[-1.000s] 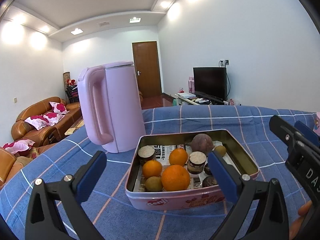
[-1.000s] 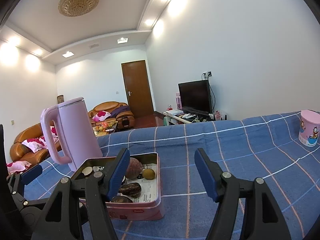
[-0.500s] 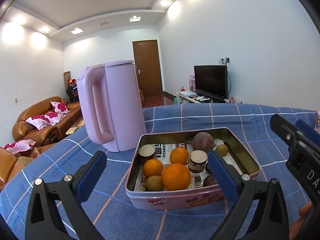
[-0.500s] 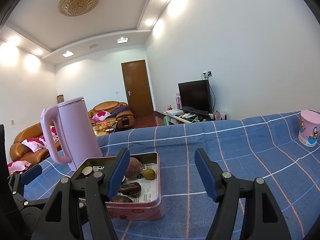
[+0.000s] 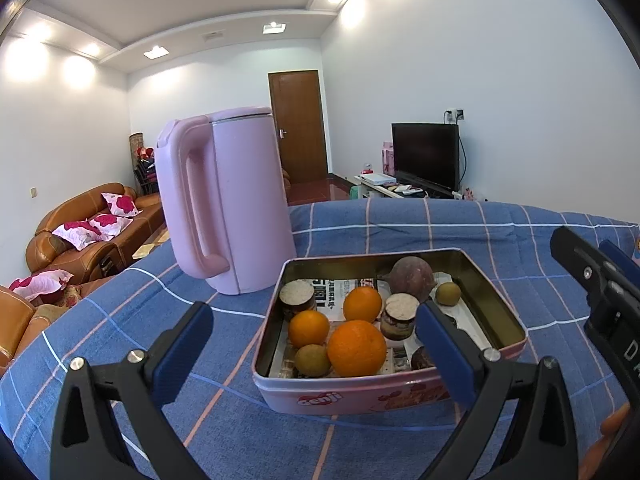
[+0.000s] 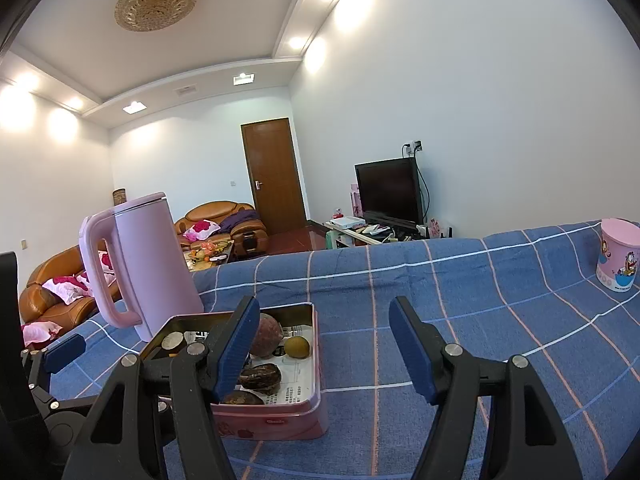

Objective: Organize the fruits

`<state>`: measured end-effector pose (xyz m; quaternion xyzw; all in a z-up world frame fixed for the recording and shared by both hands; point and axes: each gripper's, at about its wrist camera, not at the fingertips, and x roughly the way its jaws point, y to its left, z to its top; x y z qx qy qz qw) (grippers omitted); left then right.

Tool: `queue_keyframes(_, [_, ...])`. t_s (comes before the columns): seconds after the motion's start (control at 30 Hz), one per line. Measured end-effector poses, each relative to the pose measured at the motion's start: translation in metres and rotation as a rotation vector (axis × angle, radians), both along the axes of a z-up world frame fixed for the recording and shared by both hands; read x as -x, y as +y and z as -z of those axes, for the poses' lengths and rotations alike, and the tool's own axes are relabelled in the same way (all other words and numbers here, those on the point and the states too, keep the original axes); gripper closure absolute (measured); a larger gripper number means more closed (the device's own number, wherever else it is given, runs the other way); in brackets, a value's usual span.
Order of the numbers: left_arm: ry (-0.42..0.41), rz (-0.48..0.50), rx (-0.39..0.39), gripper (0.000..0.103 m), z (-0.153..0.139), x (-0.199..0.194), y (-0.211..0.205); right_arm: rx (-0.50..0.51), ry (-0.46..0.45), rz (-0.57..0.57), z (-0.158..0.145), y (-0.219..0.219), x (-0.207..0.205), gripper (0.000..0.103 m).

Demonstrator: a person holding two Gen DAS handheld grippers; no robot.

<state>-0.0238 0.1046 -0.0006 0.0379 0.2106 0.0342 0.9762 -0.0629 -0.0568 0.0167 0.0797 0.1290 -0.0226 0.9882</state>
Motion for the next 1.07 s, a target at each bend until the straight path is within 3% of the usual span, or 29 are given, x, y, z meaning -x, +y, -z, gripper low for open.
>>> queue_keyframes(0.5, [0.025, 0.002, -0.018, 0.0, 0.002, -0.003, -0.005, 0.0, 0.009, 0.007, 0.003, 0.0, -0.001, 0.034])
queue_keyframes(0.67, [0.044, 0.053, 0.014, 0.0, 0.002, -0.004, -0.008, 0.004, 0.012, 0.009, 0.003, 0.001, 0.0, 0.034])
queue_keyframes(1.07, [0.026, 0.069, -0.002, 0.0, 0.0, -0.001, -0.012, 0.005, 0.022, 0.011, 0.003, -0.001, -0.002, 0.034])
